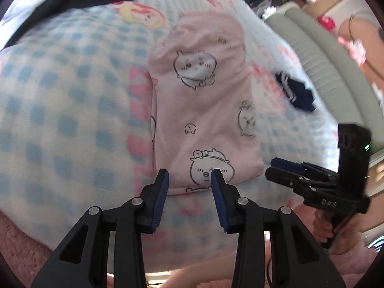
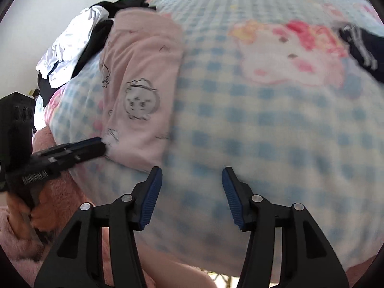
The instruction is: Fold clothes
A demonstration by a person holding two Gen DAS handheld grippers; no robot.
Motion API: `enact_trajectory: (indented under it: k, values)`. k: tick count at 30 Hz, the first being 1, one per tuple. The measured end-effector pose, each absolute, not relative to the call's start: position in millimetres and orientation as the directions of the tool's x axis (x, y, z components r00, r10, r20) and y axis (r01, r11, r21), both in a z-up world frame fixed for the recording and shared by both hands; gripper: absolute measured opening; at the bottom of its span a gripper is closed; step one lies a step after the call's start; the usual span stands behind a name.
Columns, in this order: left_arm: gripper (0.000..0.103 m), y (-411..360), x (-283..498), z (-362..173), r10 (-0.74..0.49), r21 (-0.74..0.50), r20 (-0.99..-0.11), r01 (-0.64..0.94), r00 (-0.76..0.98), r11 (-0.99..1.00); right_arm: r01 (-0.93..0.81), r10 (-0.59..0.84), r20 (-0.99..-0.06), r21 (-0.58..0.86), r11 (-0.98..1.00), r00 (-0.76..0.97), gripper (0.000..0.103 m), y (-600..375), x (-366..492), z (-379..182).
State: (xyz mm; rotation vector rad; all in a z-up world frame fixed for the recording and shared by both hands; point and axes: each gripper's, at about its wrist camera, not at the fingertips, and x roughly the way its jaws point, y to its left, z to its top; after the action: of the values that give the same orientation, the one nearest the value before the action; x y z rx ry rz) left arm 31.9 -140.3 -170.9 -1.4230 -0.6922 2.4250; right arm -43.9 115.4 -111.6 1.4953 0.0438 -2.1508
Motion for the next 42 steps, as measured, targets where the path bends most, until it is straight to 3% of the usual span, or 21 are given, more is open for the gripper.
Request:
enact_trajectory:
  k: [5, 10, 15, 18, 22, 28, 32, 39, 40, 41, 42]
  values:
    - [0.04, -147, -7, -118, 0.406, -0.48, -0.635, -0.076, -0.657, -0.874, 0.441, -0.419, -0.839, 0.248, -0.863, -0.349, 0.052, 109, -83, -73]
    - [0.04, -116, -85, -121, 0.245, -0.299, -0.736, -0.021, -0.631, -0.954, 0.468, -0.438, -0.821, 0.244, -0.85, -0.367, 0.055, 65, -129, -57]
    - [0.041, -138, -104, -176, 0.163, -0.232, -0.838, 0.07, -0.521, -0.97, 0.501, -0.337, -0.873, 0.127, -0.856, -0.354, 0.056, 20, -137, -78]
    - [0.041, -157, -98, -211, 0.249, -0.347, -0.831, 0.114, -0.498, -0.931, 0.453, -0.317, -0.889, 0.146, -0.88, -0.33, 0.063, 21, -149, -110]
    - [0.04, -168, -91, -205, 0.305, -0.422, -0.792, 0.113, -0.529, -0.9, 0.408, -0.314, -0.9, 0.176, -0.896, -0.302, 0.068, 22, -153, -143]
    - [0.041, -176, -71, -188, 0.448, -0.567, -0.668, 0.017, -0.595, -0.824, 0.355, -0.423, -0.832, 0.298, -0.886, -0.358, 0.063, 48, -146, -105]
    - [0.041, -173, -68, -171, 0.455, -0.591, -0.583, -0.033, -0.674, -0.806, 0.33, -0.434, -0.811, 0.317, -0.889, -0.393, 0.063, 57, -149, -94]
    - [0.056, -180, -112, -196, 0.561, -0.684, -0.56, -0.042, -0.61, -0.729, 0.295, -0.422, -0.817, 0.322, -0.899, -0.393, 0.062, 57, -161, -100]
    - [0.054, -183, -112, -201, 0.582, -0.716, -0.537, -0.034, -0.61, -0.697, 0.29, -0.407, -0.824, 0.309, -0.906, -0.394, 0.062, 56, -162, -102]
    - [0.038, -185, -112, -206, 0.603, -0.747, -0.514, -0.026, -0.611, -0.664, 0.283, -0.393, -0.831, 0.297, -0.912, -0.395, 0.062, 57, -163, -104]
    - [0.029, -184, -109, -202, 0.591, -0.736, -0.506, -0.042, -0.628, -0.675, 0.276, -0.378, -0.837, 0.285, -0.918, -0.395, 0.062, 57, -164, -106]
